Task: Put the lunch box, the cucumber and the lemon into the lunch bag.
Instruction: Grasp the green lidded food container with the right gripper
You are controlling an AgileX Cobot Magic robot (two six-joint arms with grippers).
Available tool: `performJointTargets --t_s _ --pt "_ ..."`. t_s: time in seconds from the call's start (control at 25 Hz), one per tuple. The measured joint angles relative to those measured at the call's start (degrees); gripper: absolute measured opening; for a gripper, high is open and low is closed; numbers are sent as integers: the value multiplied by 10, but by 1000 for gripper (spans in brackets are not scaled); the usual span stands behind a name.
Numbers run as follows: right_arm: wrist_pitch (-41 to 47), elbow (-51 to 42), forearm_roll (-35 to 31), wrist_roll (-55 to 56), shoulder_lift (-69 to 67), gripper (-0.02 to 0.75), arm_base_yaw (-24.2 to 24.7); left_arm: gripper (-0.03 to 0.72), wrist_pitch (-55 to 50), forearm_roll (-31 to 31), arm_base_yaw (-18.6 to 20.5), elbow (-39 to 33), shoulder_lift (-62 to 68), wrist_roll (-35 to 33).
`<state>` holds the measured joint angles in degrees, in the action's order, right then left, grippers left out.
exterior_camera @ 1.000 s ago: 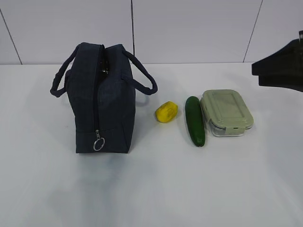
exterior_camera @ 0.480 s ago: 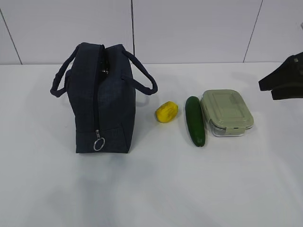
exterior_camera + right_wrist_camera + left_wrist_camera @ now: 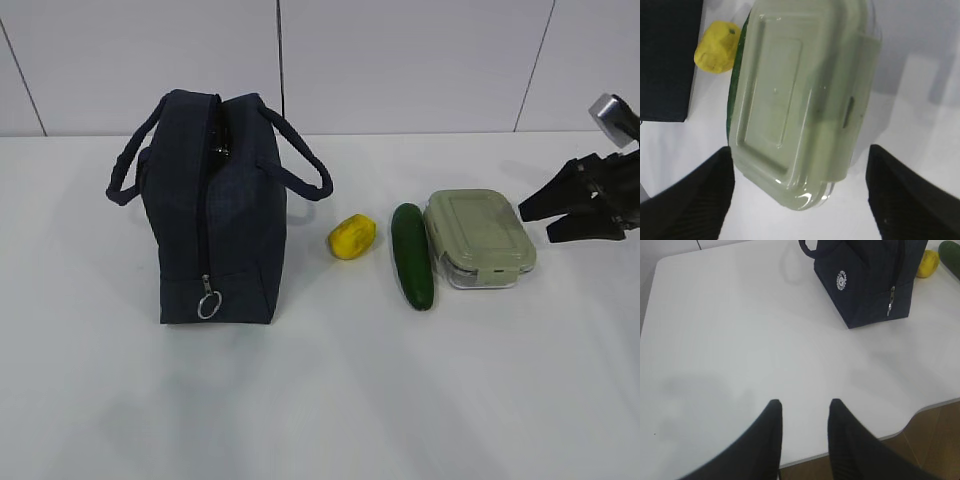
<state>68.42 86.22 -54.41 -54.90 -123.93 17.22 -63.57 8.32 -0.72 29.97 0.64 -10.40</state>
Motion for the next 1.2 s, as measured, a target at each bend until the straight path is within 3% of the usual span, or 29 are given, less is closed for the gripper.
performJointTargets --t_s 0.64,1.2 --pt "-2 101 -11 5 -87 619 -26 225 0 0 0 0 0 0" --pt "1 111 -31 11 -126 619 -32 225 0 0 0 0 0 0"
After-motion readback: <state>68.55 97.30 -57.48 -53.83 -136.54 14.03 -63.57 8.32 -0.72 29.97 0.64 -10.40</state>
